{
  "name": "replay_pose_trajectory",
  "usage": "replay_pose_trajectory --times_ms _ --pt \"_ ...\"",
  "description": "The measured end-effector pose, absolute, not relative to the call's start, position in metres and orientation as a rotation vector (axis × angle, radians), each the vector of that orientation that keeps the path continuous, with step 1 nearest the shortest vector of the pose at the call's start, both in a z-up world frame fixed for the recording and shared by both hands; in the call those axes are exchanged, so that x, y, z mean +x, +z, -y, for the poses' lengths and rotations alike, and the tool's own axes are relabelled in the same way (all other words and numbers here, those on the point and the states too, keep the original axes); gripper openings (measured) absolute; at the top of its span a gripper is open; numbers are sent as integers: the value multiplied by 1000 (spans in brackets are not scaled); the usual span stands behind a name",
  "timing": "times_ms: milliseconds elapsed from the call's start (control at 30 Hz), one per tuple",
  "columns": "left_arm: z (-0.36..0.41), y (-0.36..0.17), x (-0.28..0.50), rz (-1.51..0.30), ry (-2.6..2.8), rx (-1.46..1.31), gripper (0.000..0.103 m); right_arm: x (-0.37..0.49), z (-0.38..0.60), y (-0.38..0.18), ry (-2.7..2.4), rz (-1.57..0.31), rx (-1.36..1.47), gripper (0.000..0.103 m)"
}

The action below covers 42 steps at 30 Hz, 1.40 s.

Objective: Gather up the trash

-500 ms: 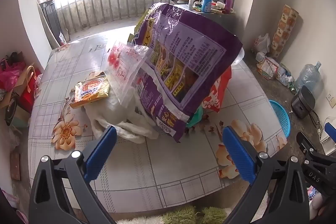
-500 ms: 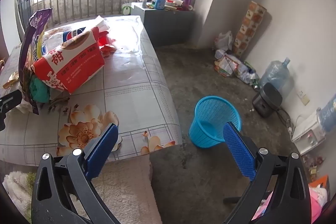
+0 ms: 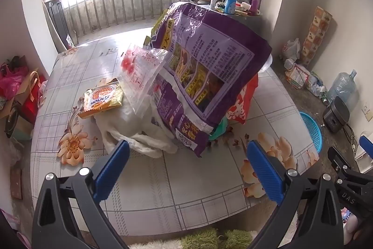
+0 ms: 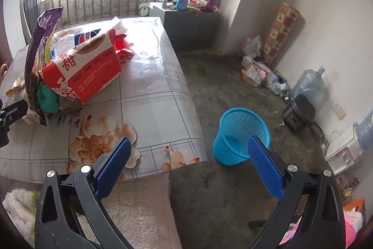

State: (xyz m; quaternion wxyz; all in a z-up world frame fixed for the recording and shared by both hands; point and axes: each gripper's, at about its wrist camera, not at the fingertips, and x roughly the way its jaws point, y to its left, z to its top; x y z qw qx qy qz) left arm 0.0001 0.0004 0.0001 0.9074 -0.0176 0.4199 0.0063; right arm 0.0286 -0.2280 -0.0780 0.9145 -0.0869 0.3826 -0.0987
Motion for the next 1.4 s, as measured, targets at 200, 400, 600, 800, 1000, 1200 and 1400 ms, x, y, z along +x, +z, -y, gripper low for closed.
replay_pose_trajectory --times_ms 200,400,600,800,1000,1200,1400 --pt "-5 1 1 -868 15 -42 98 30 226 -76 -203 -786 -184 95" --pt "-7 -1 -1 -863 19 -47 98 30 220 -76 -204 -785 -185 95" --pt "-7 -1 -1 -862 18 -47 98 33 218 -75 -204 -784 -186 95" --pt "-7 -1 0 -858 19 -40 98 32 219 -74 -203 -785 -186 95" --pt "-6 -1 0 -862 24 -36 98 32 221 -74 -200 -786 -188 95" --pt "-5 -1 0 -866 25 -34 98 34 217 -74 -193 -788 -184 95" --pt "-5 -2 0 -867 27 -31 98 34 217 -74 -193 -786 -183 95"
